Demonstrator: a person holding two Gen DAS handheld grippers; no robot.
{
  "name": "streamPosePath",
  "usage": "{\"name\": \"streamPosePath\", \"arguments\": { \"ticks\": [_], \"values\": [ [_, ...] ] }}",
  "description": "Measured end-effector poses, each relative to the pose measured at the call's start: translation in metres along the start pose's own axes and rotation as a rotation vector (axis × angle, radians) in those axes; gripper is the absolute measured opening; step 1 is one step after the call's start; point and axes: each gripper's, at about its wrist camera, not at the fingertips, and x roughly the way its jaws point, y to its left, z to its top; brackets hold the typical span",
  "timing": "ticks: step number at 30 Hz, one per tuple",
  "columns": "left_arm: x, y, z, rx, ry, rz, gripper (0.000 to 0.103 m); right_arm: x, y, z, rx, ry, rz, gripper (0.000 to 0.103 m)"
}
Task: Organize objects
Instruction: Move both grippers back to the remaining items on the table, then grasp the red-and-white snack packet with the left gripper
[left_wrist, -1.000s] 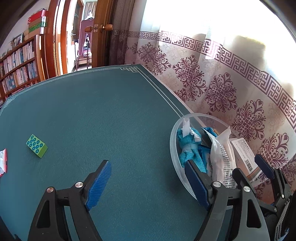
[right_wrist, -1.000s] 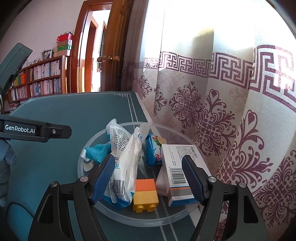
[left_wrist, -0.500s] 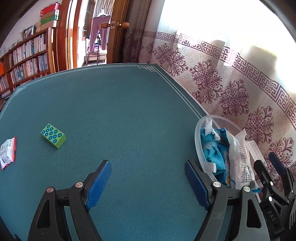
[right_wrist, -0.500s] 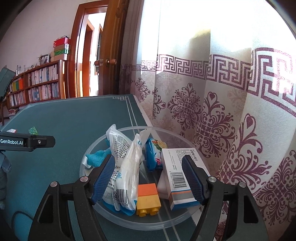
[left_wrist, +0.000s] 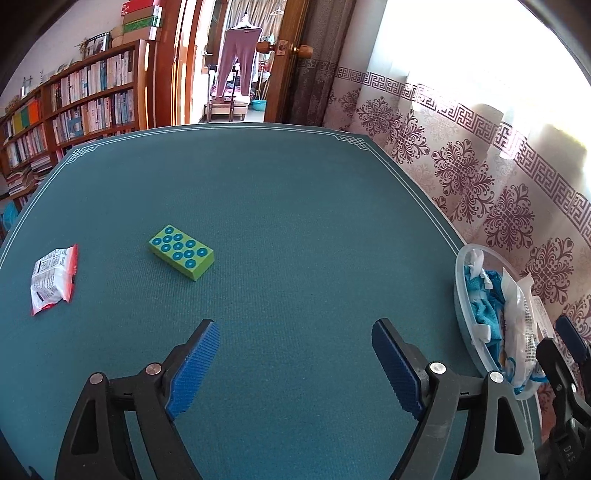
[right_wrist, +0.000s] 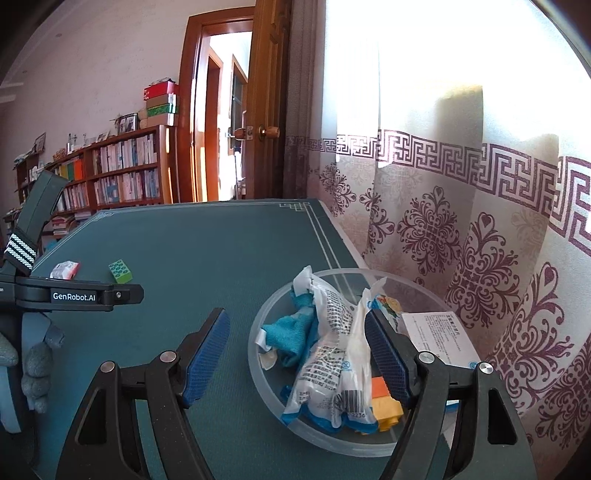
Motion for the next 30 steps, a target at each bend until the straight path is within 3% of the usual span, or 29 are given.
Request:
{"name": "streamPosePath", "arguments": {
  "ticks": [5,12,19,30],
  "values": [
    [-0.005,0.032,0.001,-0.056,-0.008,0.042,0.088,0.013,0.025,0.005,-0.004,0.036,0.091,0.077],
    [-0.01,0.074,0.001,-0.124,-0.02,0.101,0.096,0.027,0.073,0.004,-0.1,0.057,0.18,0.077],
    [-0.015,0.114,0.002,-0.187,-0.036,0.174,0.098,0.06,0.099,-0.003,-0.095,0.162,0.272,0.077],
    [-0.019,0.169,0.011,-0.25,-0.073,0.29,0.098,0.084,0.117,-0.004,-0.094,0.23,0.318,0.077]
  ]
}}
